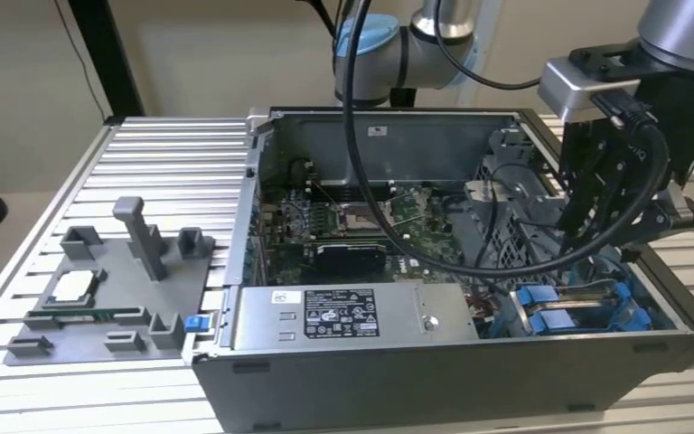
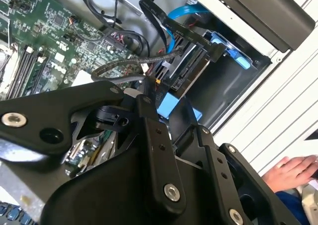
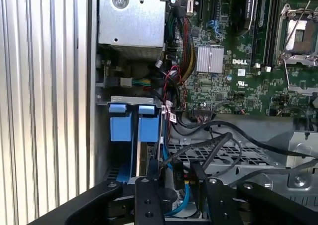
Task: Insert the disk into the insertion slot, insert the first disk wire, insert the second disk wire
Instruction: 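Insert the first disk wire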
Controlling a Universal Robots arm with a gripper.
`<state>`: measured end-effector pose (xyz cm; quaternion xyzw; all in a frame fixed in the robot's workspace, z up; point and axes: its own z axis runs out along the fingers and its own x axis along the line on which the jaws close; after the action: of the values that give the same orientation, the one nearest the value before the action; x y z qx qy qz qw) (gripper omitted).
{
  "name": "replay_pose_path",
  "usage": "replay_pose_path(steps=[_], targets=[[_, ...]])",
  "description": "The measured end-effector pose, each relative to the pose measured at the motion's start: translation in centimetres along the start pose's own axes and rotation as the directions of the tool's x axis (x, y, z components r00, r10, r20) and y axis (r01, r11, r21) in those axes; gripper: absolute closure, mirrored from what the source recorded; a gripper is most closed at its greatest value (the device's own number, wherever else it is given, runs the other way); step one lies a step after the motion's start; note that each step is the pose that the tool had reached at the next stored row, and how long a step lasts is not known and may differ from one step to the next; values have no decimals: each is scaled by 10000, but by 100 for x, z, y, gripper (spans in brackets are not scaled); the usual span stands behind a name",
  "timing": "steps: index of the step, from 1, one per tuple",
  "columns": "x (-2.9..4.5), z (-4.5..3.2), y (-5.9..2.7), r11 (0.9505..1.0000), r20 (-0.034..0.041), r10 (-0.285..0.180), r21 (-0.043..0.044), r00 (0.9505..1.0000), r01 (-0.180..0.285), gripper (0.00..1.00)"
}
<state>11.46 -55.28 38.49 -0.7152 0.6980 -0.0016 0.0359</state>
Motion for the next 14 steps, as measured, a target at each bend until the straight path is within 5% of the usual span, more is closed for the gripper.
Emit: replay_pose_path(steps=[9, 10, 14], targets=[[3, 43, 2, 10000, 76, 4, 2, 10000, -4, 0], [3, 44, 2, 10000, 126, 7, 4, 9999, -7, 100], [2, 45, 3, 10000, 323, 17, 9, 9995, -17, 100]])
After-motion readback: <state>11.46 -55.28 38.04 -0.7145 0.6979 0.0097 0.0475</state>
